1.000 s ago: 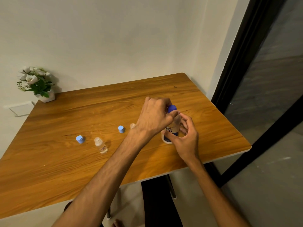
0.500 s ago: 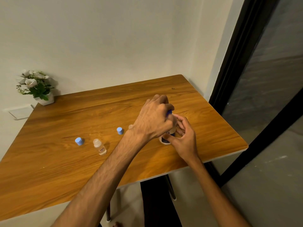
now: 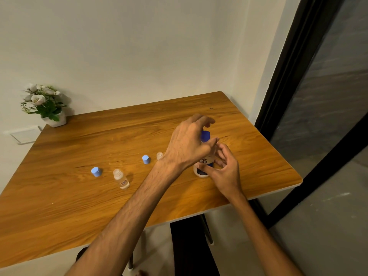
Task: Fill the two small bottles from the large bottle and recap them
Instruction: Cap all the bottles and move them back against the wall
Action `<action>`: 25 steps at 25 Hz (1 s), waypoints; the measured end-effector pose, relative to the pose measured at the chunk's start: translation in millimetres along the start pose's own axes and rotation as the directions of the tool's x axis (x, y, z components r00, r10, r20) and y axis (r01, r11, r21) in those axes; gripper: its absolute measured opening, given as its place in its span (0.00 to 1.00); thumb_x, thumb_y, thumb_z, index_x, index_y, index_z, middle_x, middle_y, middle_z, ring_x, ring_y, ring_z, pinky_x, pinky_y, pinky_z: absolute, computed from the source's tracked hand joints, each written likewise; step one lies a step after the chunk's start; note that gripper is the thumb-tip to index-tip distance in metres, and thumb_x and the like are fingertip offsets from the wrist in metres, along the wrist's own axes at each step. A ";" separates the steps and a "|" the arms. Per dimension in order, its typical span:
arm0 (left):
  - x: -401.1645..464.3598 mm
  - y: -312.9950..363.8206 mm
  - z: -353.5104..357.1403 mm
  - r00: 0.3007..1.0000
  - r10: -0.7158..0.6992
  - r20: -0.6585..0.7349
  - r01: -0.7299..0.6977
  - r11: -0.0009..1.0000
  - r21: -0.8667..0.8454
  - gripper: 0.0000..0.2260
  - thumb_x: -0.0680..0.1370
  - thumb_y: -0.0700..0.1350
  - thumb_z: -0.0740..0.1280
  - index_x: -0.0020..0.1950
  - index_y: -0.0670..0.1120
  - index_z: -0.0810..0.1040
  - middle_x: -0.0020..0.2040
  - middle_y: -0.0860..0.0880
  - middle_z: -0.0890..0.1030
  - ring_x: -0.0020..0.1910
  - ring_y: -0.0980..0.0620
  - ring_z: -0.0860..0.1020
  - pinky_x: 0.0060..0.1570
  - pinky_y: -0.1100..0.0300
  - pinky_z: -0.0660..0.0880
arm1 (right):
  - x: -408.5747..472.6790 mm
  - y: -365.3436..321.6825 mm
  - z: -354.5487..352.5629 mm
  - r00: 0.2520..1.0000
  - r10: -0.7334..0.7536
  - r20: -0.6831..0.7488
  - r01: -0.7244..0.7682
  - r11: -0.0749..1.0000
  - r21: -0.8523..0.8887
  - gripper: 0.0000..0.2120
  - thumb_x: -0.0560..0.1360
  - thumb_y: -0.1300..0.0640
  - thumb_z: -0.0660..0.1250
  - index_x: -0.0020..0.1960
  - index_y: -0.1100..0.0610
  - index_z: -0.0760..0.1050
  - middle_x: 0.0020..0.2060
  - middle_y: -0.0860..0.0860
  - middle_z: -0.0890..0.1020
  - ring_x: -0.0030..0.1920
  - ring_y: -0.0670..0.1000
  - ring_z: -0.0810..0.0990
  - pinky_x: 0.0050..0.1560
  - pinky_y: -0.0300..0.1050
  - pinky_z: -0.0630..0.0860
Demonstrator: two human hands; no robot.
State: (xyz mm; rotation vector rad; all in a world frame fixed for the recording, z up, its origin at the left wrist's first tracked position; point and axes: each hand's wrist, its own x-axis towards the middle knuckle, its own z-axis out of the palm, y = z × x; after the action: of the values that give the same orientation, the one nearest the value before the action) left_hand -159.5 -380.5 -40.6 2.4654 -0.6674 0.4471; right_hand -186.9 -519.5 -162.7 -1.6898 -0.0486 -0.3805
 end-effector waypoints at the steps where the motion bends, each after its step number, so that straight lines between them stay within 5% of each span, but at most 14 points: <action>1: 0.8 -1.9 1.9 0.999 -0.045 -0.031 0.045 0.999 0.008 0.16 0.78 0.53 0.74 0.62 0.47 0.82 0.57 0.51 0.82 0.52 0.55 0.78 0.47 0.64 0.74 | 0.3 0.0 0.4 1.000 0.003 -0.003 -0.003 1.000 -0.009 0.41 0.65 0.57 0.86 0.74 0.53 0.74 0.68 0.48 0.82 0.69 0.45 0.81 0.63 0.46 0.83; 7: 0.3 -9.2 -3.7 0.999 0.026 0.032 -0.023 0.996 -0.086 0.09 0.75 0.41 0.72 0.54 0.46 0.86 0.55 0.50 0.84 0.52 0.53 0.81 0.53 0.51 0.81 | 0.2 -0.6 -0.9 1.000 0.001 -0.006 -0.001 1.000 -0.026 0.40 0.65 0.57 0.87 0.73 0.53 0.75 0.67 0.46 0.83 0.68 0.44 0.81 0.63 0.47 0.84; 12: 2.9 -4.9 3.3 0.995 -0.072 -0.073 0.071 0.997 -0.016 0.15 0.77 0.56 0.74 0.56 0.47 0.85 0.54 0.51 0.83 0.49 0.57 0.77 0.43 0.64 0.73 | 0.6 0.4 -1.4 1.000 0.025 0.001 -0.025 0.999 -0.040 0.39 0.65 0.57 0.87 0.73 0.55 0.74 0.66 0.50 0.83 0.68 0.49 0.82 0.63 0.55 0.84; 18: 1.8 -1.8 -0.9 0.999 0.008 -0.034 -0.007 0.999 0.037 0.11 0.76 0.50 0.70 0.55 0.46 0.86 0.53 0.50 0.82 0.50 0.52 0.79 0.46 0.54 0.80 | -0.9 -2.8 -1.7 1.000 0.018 0.002 -0.018 0.999 -0.043 0.38 0.65 0.57 0.87 0.72 0.51 0.75 0.66 0.47 0.83 0.67 0.46 0.82 0.62 0.47 0.84; 25: 3.2 -4.1 7.3 0.994 -0.057 -0.096 0.061 0.997 0.045 0.12 0.79 0.52 0.74 0.55 0.45 0.85 0.53 0.49 0.81 0.49 0.52 0.79 0.43 0.61 0.76 | -0.3 -0.6 -2.7 1.000 0.019 0.010 -0.018 0.998 -0.053 0.40 0.65 0.56 0.86 0.73 0.54 0.74 0.67 0.48 0.83 0.68 0.45 0.81 0.61 0.45 0.84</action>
State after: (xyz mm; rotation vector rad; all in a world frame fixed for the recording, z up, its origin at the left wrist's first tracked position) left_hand -153.4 -382.9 -46.8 2.4837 -0.5497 0.5590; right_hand -188.0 -521.9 -161.9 -1.7434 -0.0308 -0.3623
